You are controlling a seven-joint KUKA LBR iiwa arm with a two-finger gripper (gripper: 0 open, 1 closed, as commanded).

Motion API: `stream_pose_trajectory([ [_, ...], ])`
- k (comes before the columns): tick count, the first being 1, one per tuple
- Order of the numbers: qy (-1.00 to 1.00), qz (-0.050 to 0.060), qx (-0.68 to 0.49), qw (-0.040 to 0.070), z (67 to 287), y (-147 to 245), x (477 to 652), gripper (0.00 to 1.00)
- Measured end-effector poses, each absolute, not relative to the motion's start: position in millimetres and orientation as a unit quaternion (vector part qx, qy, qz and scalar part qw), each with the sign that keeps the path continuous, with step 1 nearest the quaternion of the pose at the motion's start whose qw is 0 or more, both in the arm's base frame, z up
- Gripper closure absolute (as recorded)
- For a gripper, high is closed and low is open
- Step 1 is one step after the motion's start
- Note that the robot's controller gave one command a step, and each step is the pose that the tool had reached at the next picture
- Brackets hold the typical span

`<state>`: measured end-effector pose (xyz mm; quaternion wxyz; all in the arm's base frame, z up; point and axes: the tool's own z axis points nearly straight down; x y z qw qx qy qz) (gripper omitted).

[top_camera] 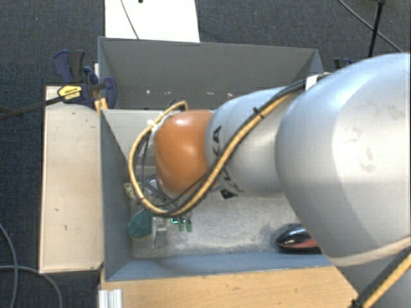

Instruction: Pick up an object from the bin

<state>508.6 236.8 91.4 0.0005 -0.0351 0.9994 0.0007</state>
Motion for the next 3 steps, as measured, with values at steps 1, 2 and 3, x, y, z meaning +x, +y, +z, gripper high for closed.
stream_pose_trajectory([
  [1,0.999,0.001,-0.034,0.001,92.0,237.4,508.5,1.0],
  [2,0.999,0.002,-0.035,0.004,172.5,241.6,503.1,1.0],
  [3,1.0,0.003,-0.029,0.005,273.1,239.2,507.8,1.0],
])
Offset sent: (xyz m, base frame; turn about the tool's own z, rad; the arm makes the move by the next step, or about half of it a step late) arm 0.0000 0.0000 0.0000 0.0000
